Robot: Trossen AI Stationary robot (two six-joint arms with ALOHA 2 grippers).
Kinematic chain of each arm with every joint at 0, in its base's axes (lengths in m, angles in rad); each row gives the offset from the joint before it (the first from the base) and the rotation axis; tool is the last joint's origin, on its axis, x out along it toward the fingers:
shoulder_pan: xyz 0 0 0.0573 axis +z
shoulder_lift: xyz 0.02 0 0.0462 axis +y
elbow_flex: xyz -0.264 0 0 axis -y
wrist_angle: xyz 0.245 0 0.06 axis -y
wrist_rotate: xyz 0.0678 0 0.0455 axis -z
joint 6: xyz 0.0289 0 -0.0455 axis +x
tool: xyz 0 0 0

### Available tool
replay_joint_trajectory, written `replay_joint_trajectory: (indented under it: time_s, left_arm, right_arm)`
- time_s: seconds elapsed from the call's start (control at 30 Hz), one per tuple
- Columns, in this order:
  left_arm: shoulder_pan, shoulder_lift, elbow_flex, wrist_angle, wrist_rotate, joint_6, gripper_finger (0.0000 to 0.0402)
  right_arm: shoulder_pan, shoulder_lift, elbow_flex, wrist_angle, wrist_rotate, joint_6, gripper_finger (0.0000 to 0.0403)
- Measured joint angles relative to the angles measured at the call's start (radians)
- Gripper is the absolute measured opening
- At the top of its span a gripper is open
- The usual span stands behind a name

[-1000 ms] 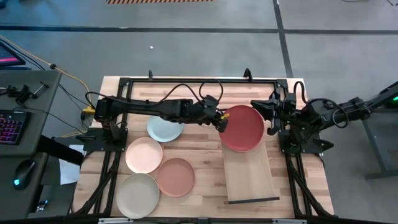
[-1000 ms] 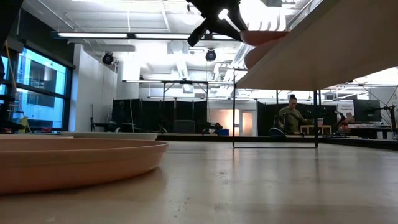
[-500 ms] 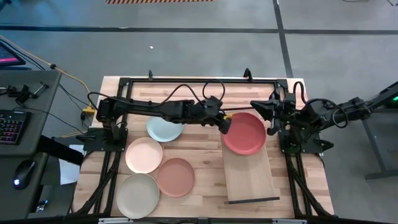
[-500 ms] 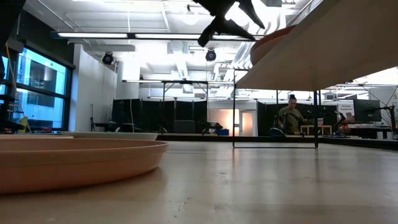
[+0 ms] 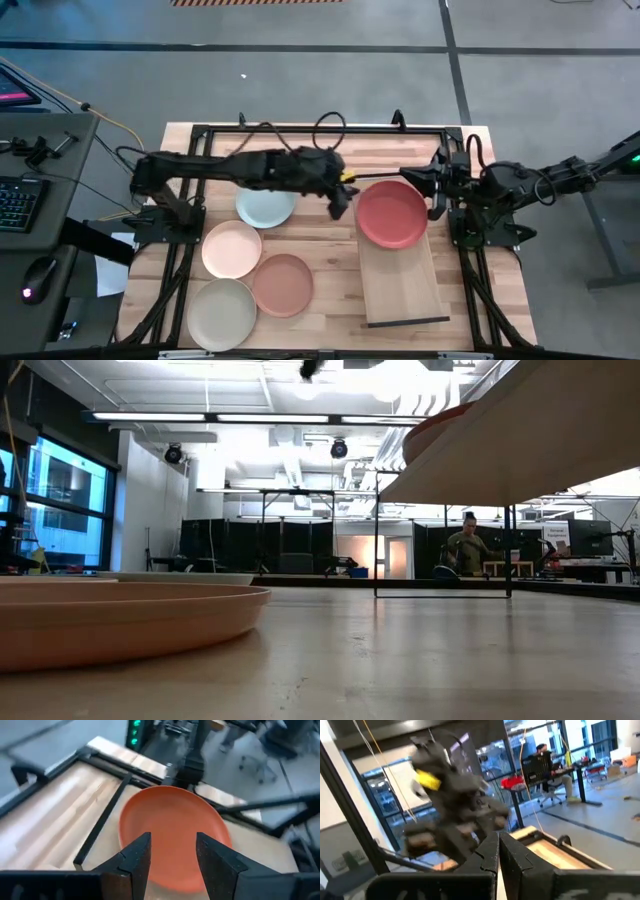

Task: Place and stack plates onto a shelf
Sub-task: Stack the orange plate on top of the pink plate on the shelf

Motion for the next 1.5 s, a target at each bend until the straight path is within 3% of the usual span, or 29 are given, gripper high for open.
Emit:
replay_joint_trajectory:
  time_s: [0.17,0.37,0.53,0.7,0.97,1.23,1.5]
  left_arm:
    - [-0.053,-0.115,-0.064,-0.011,-0.044,0.08,0.0145]
    - [-0.108,-0.292,-0.351,0.181,-0.166,0.032,0.0145]
    - [-0.139,-0.444,-0.634,0.464,-0.163,-0.058,0.0145]
    - [-0.157,-0.541,-0.796,0.637,-0.191,-0.071,0.0145]
    - [-0.161,-0.563,-0.82,0.652,-0.206,-0.031,0.0145]
    - [-0.16,-0.557,-0.82,0.649,-0.228,0.048,0.0145]
    - [-0.16,-0.557,-0.82,0.648,-0.229,0.055,0.0145]
  right_arm:
    - [0.0,0.009,0.0,-0.08,-0.003,0.054,0.0]
    - [0.001,0.027,0.0,-0.211,-0.087,0.166,0.0]
    - [0.012,0.077,0.0,-0.256,-0.325,0.274,0.0]
    - [0.09,0.199,0.0,-0.352,-0.494,0.405,0.0]
    - [0.231,0.342,0.053,-0.397,-0.552,0.478,0.0]
    - [0.264,0.352,0.12,-0.759,-0.389,0.53,0.0]
    - [0.256,0.352,0.127,-0.812,-0.384,0.504,0.0]
